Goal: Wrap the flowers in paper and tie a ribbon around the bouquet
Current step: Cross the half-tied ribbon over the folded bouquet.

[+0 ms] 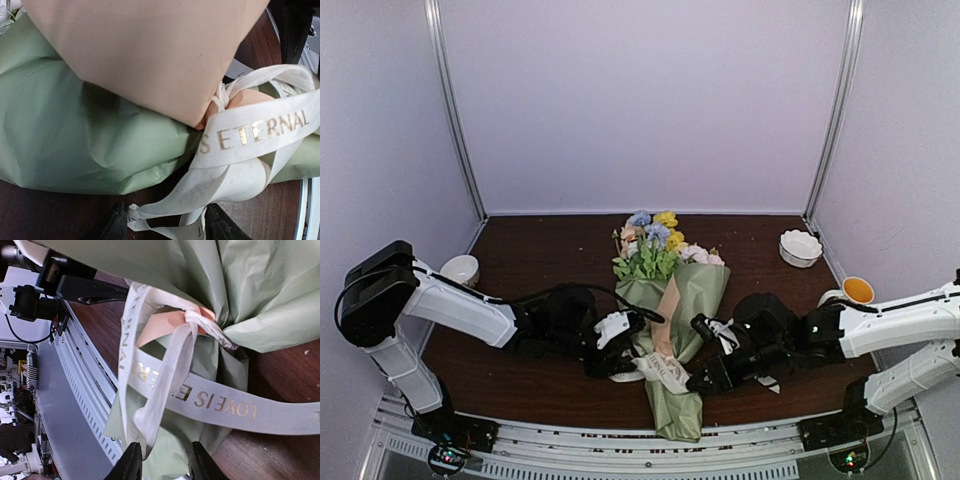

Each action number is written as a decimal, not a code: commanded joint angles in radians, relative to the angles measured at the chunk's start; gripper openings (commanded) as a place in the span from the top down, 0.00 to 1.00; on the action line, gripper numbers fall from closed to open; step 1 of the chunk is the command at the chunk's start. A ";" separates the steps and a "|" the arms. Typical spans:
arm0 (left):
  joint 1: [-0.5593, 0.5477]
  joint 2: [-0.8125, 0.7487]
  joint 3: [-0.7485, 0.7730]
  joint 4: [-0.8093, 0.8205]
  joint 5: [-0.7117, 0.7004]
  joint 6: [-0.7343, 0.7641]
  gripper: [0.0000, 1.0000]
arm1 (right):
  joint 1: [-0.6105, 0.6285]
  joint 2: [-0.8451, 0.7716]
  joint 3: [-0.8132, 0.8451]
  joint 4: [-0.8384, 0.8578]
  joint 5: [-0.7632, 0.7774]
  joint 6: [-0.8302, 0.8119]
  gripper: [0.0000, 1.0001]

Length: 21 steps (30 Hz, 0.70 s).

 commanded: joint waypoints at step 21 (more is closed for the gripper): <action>0.008 -0.019 -0.005 0.041 0.066 0.001 0.43 | 0.063 0.068 0.363 -0.222 0.239 -0.689 0.79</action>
